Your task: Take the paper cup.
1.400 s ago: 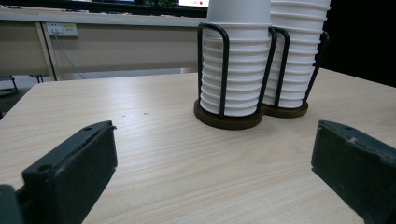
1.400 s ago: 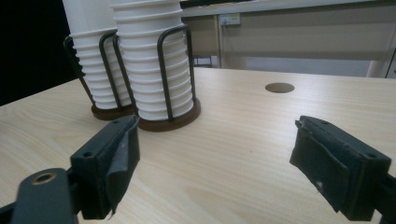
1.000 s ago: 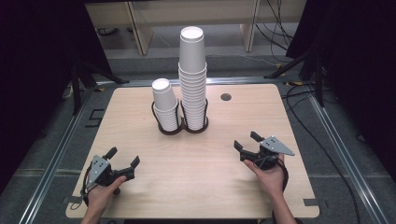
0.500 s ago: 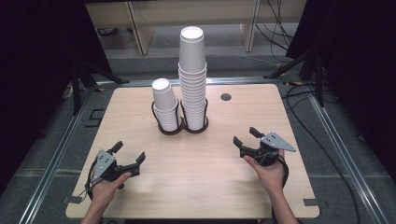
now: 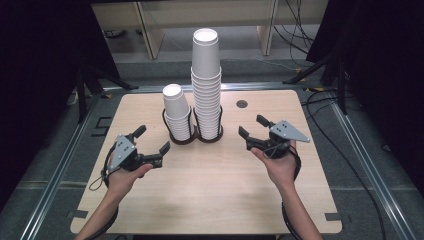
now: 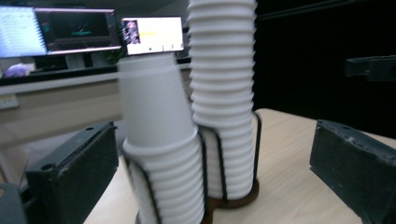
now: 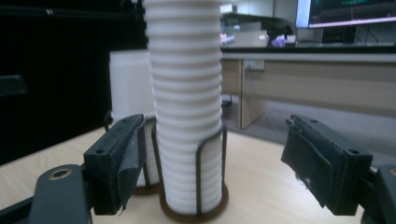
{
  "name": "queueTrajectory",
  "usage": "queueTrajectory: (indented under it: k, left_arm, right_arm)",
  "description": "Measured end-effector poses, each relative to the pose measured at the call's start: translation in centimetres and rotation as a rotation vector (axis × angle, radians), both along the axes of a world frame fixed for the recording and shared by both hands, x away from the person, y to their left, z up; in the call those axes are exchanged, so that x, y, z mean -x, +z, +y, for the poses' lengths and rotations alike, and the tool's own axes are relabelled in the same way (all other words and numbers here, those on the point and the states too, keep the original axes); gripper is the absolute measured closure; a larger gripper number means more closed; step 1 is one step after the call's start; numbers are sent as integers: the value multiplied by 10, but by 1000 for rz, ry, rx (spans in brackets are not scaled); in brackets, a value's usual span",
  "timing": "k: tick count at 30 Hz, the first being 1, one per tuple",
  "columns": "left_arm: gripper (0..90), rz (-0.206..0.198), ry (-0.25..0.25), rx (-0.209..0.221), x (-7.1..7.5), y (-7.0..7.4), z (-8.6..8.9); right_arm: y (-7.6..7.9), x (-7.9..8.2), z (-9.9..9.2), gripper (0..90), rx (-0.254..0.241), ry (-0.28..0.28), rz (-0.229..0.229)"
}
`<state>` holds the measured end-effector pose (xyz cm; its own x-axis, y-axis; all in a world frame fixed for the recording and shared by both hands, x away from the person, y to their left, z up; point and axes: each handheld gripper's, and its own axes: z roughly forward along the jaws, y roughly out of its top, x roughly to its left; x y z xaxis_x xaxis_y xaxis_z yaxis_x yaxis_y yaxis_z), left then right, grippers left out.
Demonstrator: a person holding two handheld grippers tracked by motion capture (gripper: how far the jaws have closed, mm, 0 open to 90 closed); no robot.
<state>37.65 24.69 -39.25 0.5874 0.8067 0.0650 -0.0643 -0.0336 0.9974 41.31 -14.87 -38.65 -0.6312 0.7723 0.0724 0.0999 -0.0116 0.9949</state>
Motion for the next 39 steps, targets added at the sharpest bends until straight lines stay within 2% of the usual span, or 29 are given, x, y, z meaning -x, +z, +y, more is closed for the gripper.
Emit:
queueTrajectory:
  k: [2,3,4,6,7,8,11,12,13,15,16,17,18,20,21,22,23,25,26,28,29,33,34,37,39]
  left_arm:
    - [7,-4,-10,-1,-3,5,-5]
    - [7,2,-10,-3,-5,8,-9]
    - [7,-9,-27,-17,-9,13,-18]
    - [5,-4,-39,-21,-16,17,-24]
    - [5,2,-43,-12,-20,19,-27]
    - [5,7,-48,-4,-24,21,-29]
    - [5,-4,-45,-15,-32,26,-35]
    - [5,-12,-51,-26,-39,32,-41]
    - [5,-12,-51,-26,-39,32,-41]
    - [5,-29,-57,-22,-51,44,-52]
    - [5,-33,-57,-19,-56,47,-57]
    - [5,-33,-57,-19,-56,47,-57]
    - [6,-43,-60,-30,-64,54,-64]
    - [5,-50,-61,-36,-72,60,-71]
    - [5,-50,-61,-36,-72,60,-71]
    - [5,-47,-57,-41,-81,65,-75]
    - [5,-47,-57,-41,-81,65,-75]
    - [5,-40,-51,-53,-92,70,-81]
    - [4,-39,-51,-55,-96,71,-83]
    - [4,-32,-48,-52,-99,71,-86]
    - [4,-28,-42,-52,-105,73,-90]
    - [4,-18,-36,-49,-114,74,-97]
    - [4,-15,-35,-47,-116,74,-98]
    - [5,-11,-36,-46,-120,73,-102]
    - [5,-7,-35,-51,-123,74,-103]
  right_arm:
    - [5,-2,3,213,-14,5,-1]
    - [10,-5,4,212,-8,10,-14]
    - [19,-9,7,210,6,12,-40]
    - [26,-12,11,205,-6,25,-25]
    - [29,-15,11,202,8,24,-55]
    - [32,-16,14,200,-6,34,-39]
    - [40,-19,17,193,10,35,-50]
    - [47,-23,23,184,-30,53,-72]
    - [47,-23,23,184,-30,53,-72]
    - [59,-29,29,176,-14,57,-71]
    - [63,-31,32,175,-22,69,-60]
    - [67,-35,35,174,-27,70,-73]
    - [71,-38,36,172,-17,63,-89]
    - [78,-44,42,169,-32,75,-56]
    - [78,-44,42,169,-32,75,-56]
    - [85,-51,47,165,-24,80,-80]
    - [85,-51,47,165,-24,80,-80]
    - [95,-59,55,161,-38,92,-69]
    - [99,-64,56,160,-27,90,-95]
    - [103,-65,59,158,-34,99,-79]
    - [109,-71,64,156,-22,101,-90]
    - [119,-83,74,152,-25,117,-78]
    - [122,-86,75,152,-12,106,-92]
    - [129,-92,79,151,-39,113,-85]
    - [134,-96,82,151,-30,105,-94]
